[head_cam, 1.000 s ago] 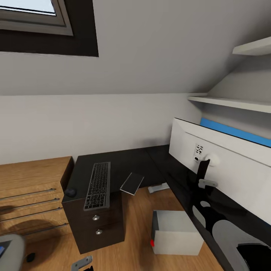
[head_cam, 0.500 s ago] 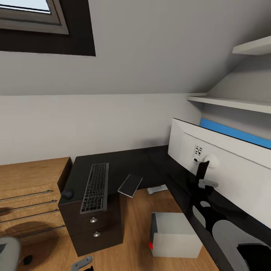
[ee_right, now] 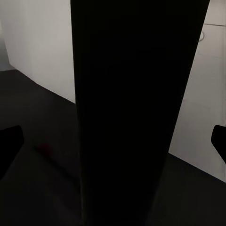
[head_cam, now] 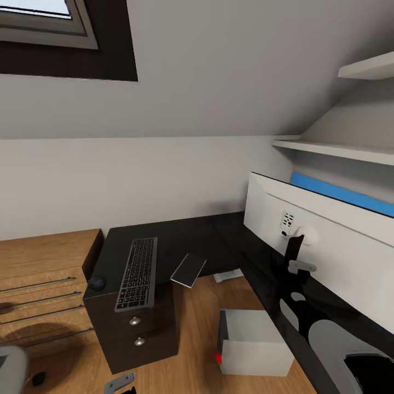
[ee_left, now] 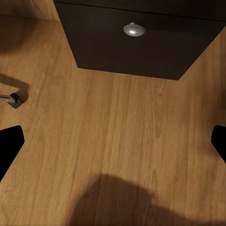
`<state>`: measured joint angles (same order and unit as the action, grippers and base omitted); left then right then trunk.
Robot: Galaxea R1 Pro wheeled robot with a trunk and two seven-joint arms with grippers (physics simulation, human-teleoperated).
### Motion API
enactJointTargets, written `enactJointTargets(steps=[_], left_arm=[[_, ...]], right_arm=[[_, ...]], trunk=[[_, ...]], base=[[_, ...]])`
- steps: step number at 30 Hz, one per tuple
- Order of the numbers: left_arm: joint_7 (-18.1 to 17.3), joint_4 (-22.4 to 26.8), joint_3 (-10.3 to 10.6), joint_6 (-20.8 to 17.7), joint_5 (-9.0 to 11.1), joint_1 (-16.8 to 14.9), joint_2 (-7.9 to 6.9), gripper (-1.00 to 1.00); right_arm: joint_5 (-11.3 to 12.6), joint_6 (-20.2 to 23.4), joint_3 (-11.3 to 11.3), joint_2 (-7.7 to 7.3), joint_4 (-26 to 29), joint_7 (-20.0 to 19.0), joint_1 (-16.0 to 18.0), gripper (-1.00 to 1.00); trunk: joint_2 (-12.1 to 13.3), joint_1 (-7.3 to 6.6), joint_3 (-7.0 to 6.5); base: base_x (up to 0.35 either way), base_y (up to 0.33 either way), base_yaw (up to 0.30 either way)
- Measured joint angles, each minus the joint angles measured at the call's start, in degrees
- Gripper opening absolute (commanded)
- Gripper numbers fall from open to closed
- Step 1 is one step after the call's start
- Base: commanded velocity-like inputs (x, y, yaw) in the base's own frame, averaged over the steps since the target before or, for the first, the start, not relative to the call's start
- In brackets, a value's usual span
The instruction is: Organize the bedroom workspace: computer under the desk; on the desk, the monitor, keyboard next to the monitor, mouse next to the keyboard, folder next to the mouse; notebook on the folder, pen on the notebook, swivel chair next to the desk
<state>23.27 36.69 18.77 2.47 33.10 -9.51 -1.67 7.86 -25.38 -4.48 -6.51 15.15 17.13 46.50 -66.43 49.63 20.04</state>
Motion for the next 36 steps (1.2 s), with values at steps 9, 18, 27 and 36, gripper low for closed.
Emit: enactJointTargets(steps=[9, 18, 27, 36], left_arm=[[0.01, 0.0, 0.0, 0.0, 0.03, 0.0, 0.0, 1.0], [0.01, 0.01, -0.01, 0.0, 0.06, 0.01, 0.0, 1.0], [0.01, 0.01, -0.01, 0.0, 0.03, 0.0, 0.0, 1.0], [0.01, 0.0, 0.0, 0.0, 0.03, 0.01, 0.0, 1.0]], right_arm=[[0.0, 0.01, 0.02, -0.01, 0.0, 0.05, 0.01, 1.0], [0.12, -0.08, 0.18, 0.0, -0.01, 0.18, 0.01, -1.0], [0.16, -0.27, 0.22, -0.07, 0.0, 0.23, 0.03, -1.0], [-0.44, -0.08, -0.03, -0.05, 0.03, 0.16, 0.03, -1.0]], trunk=[[0.0, 0.0, 0.0], [0.0, 0.0, 0.0], [0.0, 0.0, 0.0], [0.0, 0.0, 0.0]], base=[[0.0, 0.0, 0.0], [0.0, 0.0, 0.0], [0.0, 0.0, 0.0], [0.0, 0.0, 0.0]])
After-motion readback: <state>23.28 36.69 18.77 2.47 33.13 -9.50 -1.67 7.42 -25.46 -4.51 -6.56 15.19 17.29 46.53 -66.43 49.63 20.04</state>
